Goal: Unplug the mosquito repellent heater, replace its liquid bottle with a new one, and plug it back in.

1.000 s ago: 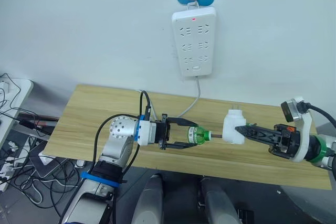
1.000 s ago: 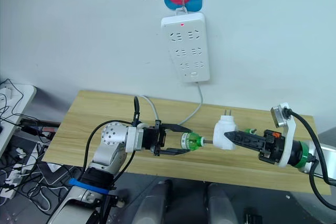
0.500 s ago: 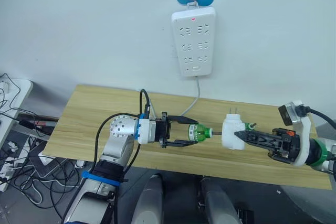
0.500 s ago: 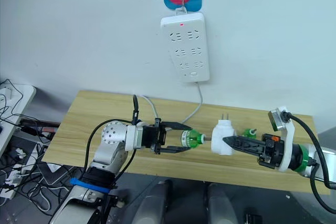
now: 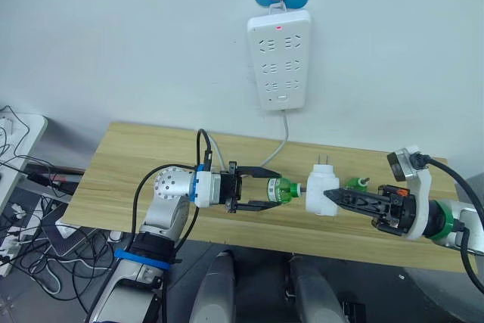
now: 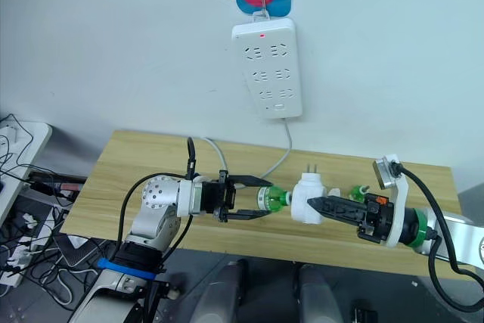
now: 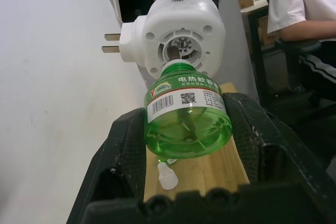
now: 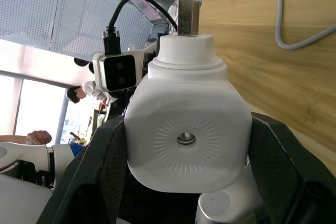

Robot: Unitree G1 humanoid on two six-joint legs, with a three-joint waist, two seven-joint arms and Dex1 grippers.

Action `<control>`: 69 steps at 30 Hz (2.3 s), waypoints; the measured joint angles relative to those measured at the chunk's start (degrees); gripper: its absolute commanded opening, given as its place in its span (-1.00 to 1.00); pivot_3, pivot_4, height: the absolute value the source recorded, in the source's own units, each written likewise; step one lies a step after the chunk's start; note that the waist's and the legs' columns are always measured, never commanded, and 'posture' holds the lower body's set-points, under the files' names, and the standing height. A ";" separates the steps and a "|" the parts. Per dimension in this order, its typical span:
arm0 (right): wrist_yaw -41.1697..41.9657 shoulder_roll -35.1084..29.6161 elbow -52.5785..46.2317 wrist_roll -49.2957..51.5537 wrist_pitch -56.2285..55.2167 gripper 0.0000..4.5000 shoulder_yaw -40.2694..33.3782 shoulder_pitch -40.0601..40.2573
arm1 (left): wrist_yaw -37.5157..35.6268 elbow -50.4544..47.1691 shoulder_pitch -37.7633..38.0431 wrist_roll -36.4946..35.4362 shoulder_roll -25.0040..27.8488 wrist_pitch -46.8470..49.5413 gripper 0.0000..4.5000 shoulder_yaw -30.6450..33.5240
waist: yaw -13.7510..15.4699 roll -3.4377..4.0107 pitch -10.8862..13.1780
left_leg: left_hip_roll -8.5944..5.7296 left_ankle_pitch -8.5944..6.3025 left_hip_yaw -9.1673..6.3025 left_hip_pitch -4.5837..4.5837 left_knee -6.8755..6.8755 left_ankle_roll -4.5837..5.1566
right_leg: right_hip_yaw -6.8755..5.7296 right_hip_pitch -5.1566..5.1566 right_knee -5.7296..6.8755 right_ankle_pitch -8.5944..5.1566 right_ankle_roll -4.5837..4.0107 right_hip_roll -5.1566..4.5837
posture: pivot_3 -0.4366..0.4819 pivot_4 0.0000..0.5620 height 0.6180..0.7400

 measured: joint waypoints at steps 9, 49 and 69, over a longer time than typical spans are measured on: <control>1.31 -1.31 2.03 0.00 1.69 0.29 -0.21 -0.73 | 0.03 0.01 -0.24 0.00 -0.13 0.00 -0.04 -0.10 | 0.00 0.00 0.00 | 0.00 0.00 0.01 0.00 0.00 0.00 | 0.01 0.00 0.01 0.00 0.00 0.00 | 0.29 0.14 1.00; 1.31 -2.96 1.99 0.03 1.95 0.29 2.72 -3.05 | -1.37 1.44 -1.58 0.59 -1.59 -0.58 -0.04 -0.29 | -0.01 -0.03 0.02 | 0.02 0.00 -0.02 0.00 -0.01 0.00 | -0.01 -0.01 0.00 0.00 0.00 0.01 | 0.31 0.17 1.00; -7.30 1.32 1.40 -0.19 0.02 0.29 7.32 -7.81 | -1.14 2.53 -1.50 1.97 -1.89 -1.44 -0.04 0.07 | -0.05 -0.05 0.03 | 0.01 0.00 -0.02 -0.01 -0.01 0.00 | 0.00 -0.02 -0.01 0.00 0.00 0.00 | 0.28 0.15 1.00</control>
